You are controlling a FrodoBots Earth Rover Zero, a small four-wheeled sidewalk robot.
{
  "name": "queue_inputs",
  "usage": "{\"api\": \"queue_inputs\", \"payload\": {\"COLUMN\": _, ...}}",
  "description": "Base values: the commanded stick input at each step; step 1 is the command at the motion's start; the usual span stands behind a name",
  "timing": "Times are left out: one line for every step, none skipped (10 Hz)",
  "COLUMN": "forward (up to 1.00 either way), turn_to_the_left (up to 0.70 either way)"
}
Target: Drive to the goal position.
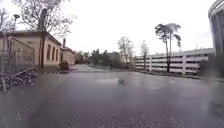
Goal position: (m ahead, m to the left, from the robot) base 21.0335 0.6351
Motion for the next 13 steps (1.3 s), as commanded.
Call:
{"api": "queue_inputs", "payload": {"forward": 1.0, "turn_to_the_left": 0.18}}
{"api": "queue_inputs", "payload": {"forward": 1.0, "turn_to_the_left": 0.08}}
{"api": "queue_inputs", "payload": {"forward": 1.0, "turn_to_the_left": 0.0}}
{"api": "queue_inputs", "payload": {"forward": 1.0, "turn_to_the_left": 0.0}}
{"api": "queue_inputs", "payload": {"forward": 1.0, "turn_to_the_left": 0.0}}
{"api": "queue_inputs", "payload": {"forward": 1.0, "turn_to_the_left": 0.0}}
{"api": "queue_inputs", "payload": {"forward": 1.0, "turn_to_the_left": 0.0}}
{"api": "queue_inputs", "payload": {"forward": 1.0, "turn_to_the_left": 0.0}}
{"api": "queue_inputs", "payload": {"forward": 1.0, "turn_to_the_left": 0.0}}
{"api": "queue_inputs", "payload": {"forward": 1.0, "turn_to_the_left": 0.0}}
{"api": "queue_inputs", "payload": {"forward": 1.0, "turn_to_the_left": 0.0}}
{"api": "queue_inputs", "payload": {"forward": 1.0, "turn_to_the_left": 0.2}}
{"api": "queue_inputs", "payload": {"forward": 1.0, "turn_to_the_left": 0.4}}
